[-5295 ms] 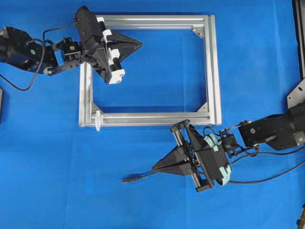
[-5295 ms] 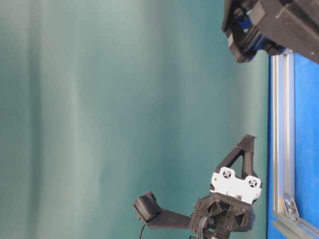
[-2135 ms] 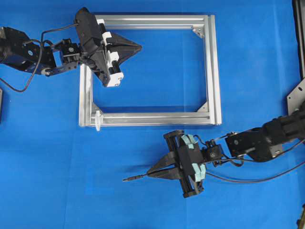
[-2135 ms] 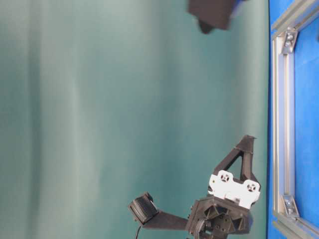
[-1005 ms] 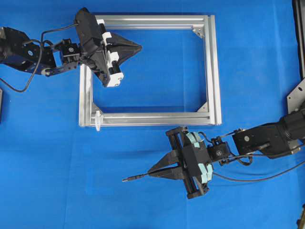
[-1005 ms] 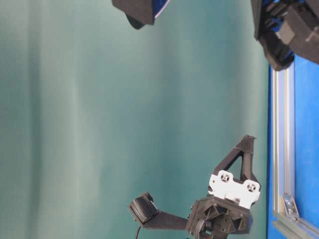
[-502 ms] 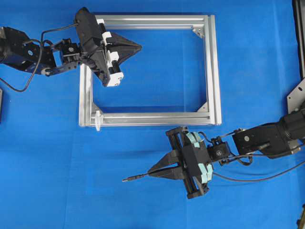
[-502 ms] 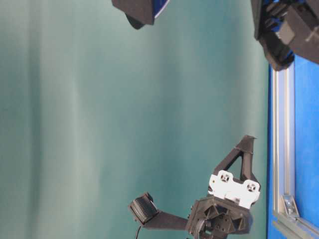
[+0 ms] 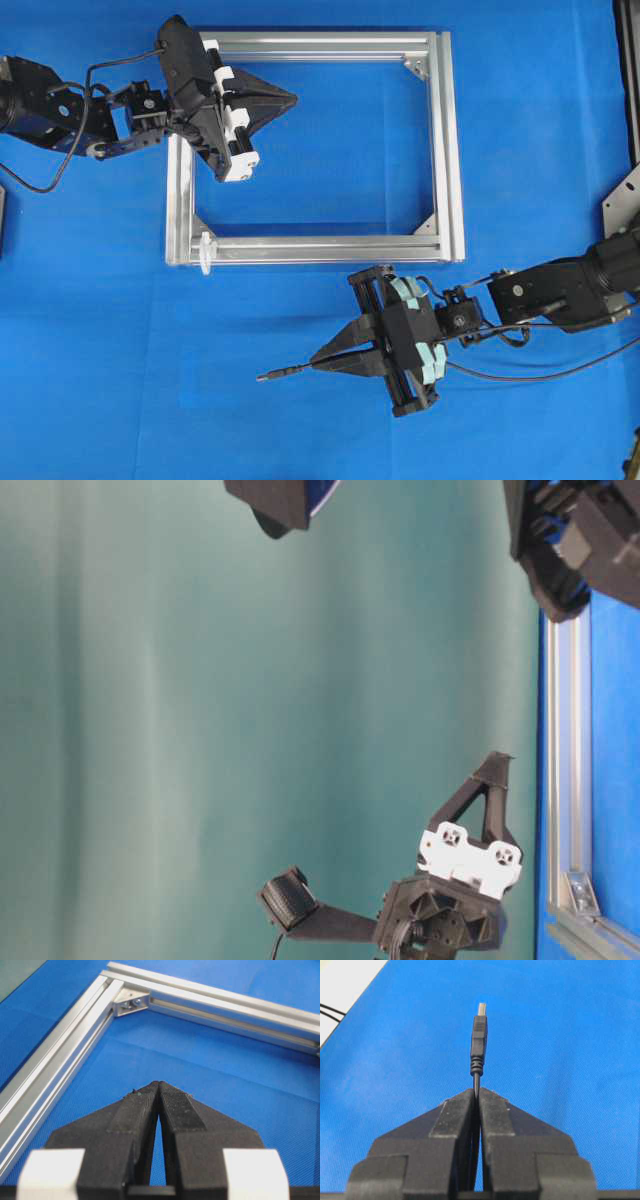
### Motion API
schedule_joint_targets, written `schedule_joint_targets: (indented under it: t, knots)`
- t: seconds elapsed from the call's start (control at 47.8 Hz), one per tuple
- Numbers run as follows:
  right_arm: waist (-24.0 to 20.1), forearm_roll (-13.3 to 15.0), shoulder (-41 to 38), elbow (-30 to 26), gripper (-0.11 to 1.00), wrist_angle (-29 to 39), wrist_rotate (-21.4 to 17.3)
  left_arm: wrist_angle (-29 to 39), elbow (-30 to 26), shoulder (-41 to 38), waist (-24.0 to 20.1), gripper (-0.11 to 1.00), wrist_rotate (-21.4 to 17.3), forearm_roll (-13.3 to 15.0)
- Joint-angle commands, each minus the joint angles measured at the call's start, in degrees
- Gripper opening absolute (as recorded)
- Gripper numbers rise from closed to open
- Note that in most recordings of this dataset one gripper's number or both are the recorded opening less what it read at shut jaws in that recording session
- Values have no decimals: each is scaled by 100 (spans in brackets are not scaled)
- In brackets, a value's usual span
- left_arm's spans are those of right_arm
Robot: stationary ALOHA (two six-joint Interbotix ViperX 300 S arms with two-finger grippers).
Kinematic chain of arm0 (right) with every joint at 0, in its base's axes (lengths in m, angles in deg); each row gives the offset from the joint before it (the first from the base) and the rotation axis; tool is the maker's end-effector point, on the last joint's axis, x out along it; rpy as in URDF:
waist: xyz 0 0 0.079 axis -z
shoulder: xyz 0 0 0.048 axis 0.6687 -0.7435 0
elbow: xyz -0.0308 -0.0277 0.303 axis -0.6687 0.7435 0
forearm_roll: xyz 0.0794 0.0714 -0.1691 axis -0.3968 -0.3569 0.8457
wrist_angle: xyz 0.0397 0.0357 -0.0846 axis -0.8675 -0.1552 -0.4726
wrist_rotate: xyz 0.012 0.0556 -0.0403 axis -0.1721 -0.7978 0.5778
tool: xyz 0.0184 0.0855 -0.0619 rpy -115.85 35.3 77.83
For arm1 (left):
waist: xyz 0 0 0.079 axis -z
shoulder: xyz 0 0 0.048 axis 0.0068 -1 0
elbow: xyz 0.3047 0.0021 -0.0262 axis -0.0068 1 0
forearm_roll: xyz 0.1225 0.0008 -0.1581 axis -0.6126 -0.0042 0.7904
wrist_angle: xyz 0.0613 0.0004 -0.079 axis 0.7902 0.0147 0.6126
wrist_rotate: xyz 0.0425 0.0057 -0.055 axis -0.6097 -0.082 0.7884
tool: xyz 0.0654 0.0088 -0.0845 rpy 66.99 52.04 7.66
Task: Insert the wire through the string loop located on the left side.
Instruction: 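Carry the cable with the right gripper toward the white zip-tie loop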
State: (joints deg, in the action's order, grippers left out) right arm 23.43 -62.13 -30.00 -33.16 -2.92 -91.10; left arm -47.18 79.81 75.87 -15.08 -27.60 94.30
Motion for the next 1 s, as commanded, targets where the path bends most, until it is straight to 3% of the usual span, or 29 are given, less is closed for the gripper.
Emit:
schedule_joint_targets:
  t: [0.0, 0.272, 0.774, 0.984]
  knots:
    - [-18, 9, 167, -26, 0, -26, 18, -35, -44, 158, -9, 0, 0, -18]
    - [176, 9, 211, 53, 0, -53, 70, -26, -44, 158, -9, 0, 0, -18]
    - [1222, 0, 387, 360, 0, -97, 299, -26, -53, 158, -9, 0, 0, -18]
    - [1468, 9, 396, 369, 0, -88, 334, -26, -44, 158, -9, 0, 0, -18]
